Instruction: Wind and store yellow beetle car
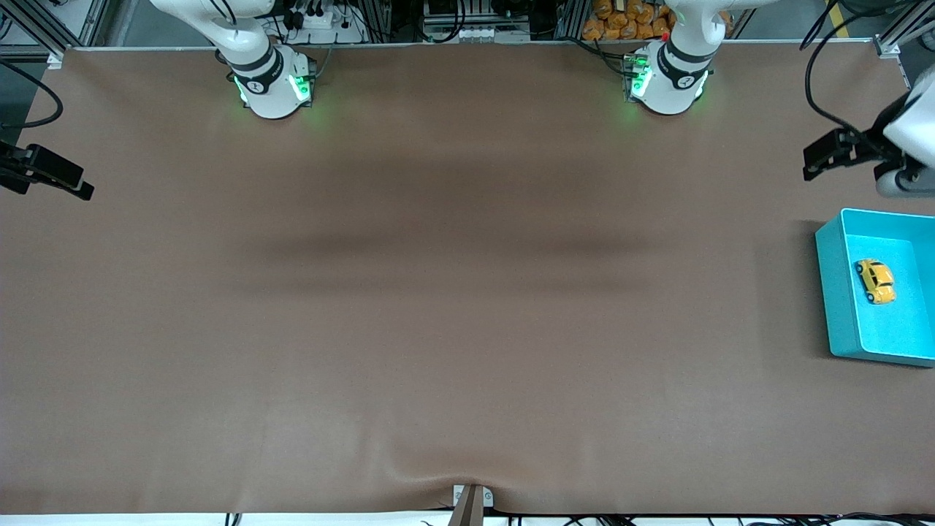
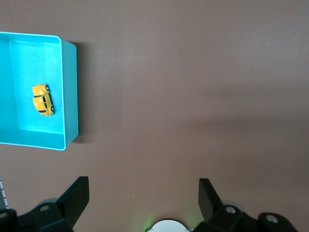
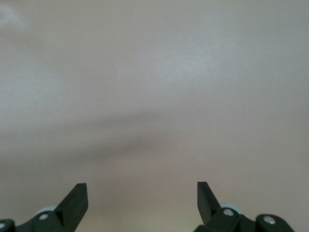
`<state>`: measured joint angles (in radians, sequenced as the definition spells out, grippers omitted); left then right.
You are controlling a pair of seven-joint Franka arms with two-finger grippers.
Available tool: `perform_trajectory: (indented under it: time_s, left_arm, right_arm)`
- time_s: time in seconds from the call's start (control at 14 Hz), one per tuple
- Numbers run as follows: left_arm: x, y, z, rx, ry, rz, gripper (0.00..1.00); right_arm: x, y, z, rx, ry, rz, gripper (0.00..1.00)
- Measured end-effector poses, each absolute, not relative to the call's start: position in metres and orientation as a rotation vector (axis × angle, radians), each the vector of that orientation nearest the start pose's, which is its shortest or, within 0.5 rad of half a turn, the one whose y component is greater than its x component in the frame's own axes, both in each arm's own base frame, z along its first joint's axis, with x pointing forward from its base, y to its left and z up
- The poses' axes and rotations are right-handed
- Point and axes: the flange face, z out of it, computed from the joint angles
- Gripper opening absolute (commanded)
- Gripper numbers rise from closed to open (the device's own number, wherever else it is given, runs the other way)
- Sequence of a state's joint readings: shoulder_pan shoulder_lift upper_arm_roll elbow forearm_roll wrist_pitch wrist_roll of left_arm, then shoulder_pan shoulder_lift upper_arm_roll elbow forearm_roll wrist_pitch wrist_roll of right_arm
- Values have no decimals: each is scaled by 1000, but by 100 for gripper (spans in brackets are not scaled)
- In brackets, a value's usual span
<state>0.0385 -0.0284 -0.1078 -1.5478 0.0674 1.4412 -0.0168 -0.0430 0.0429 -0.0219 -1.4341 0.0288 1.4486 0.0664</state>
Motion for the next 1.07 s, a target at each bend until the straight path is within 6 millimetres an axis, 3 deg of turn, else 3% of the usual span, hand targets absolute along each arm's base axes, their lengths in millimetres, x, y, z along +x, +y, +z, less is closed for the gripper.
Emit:
perform_trajectory:
  time_s: [0.29, 1.07]
  left_arm:
    - [520, -49, 652, -3058, 95, 161, 100]
    - [516, -45, 665, -3134, 80, 132, 100]
  right_arm:
    - [555, -31, 654, -3107, 197, 44, 100]
    - [555, -28, 654, -3108, 185, 43, 100]
